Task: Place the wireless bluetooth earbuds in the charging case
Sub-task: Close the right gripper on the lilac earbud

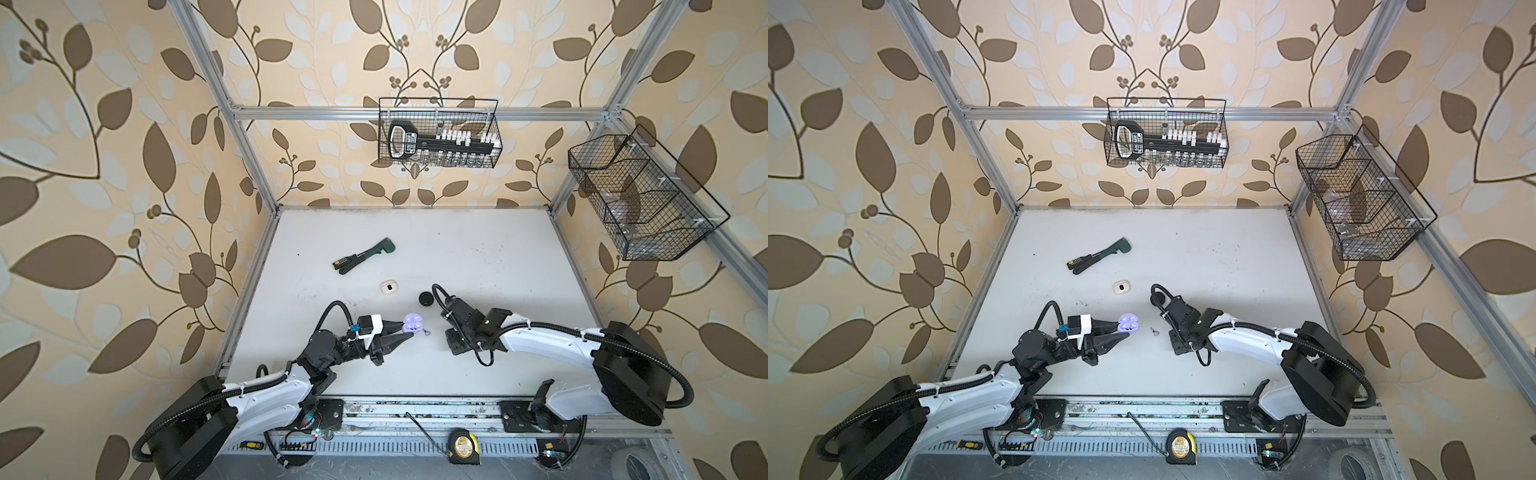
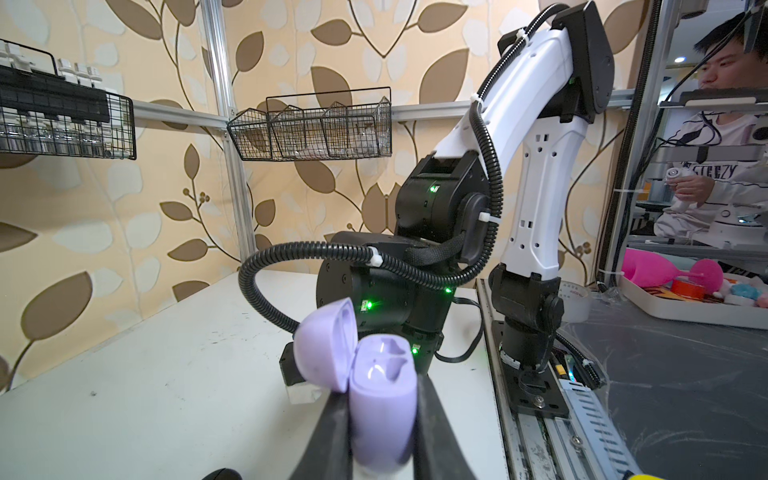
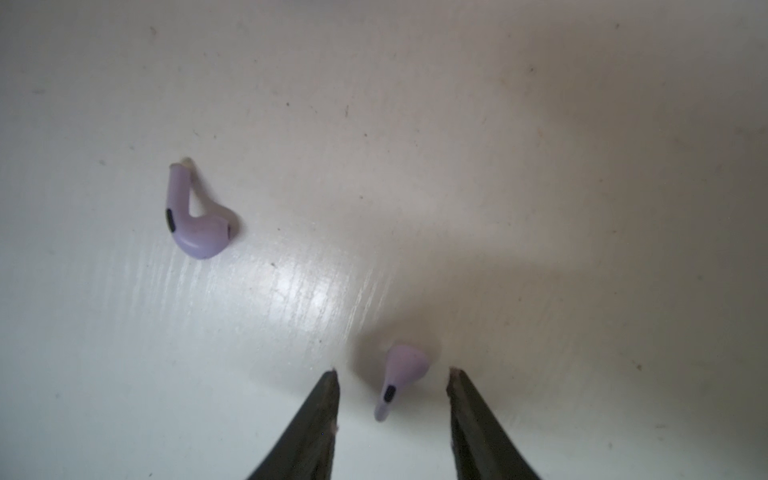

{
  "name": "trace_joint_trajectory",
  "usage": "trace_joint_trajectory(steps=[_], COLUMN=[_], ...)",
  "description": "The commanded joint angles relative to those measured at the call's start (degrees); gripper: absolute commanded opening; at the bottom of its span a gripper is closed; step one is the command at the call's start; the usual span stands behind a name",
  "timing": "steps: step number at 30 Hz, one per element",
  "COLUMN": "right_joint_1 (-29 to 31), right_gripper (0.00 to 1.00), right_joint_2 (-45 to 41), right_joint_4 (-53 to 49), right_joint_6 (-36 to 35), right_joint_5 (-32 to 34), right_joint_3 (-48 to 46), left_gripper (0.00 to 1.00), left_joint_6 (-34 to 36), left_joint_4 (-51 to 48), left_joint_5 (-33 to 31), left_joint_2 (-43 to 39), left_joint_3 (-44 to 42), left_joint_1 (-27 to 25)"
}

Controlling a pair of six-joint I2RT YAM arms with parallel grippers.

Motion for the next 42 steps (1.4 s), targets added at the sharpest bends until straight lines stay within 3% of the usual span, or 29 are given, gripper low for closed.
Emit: trace_joint_trajectory(steps=[1,23,42], right_joint_1=[1.0,0.32,-2.3], right_gripper=[0.43,0.37,0.31], right_joint_2=[1.65,4.58,0.73], right_joint_4=[-0.16,0.94,0.52], right_joint_6=[0.52,1.03,1.38], right_joint_5=[0.65,2.3,3.32], right_joint_3=[0.13,-0.12,-2.5], left_gripper=[0.0,0.0,0.0], left_joint_6=[1.0,1.02,0.91], left_joint_4=[1.78,1.57,1.97], left_joint_5=[0.77,0.94,1.03], left_joint_2=[-1.06,-1.97,-2.18], left_joint_3=[0.89,0.72,0.54], left_joint_1=[-0.38,-0.38,-0.38])
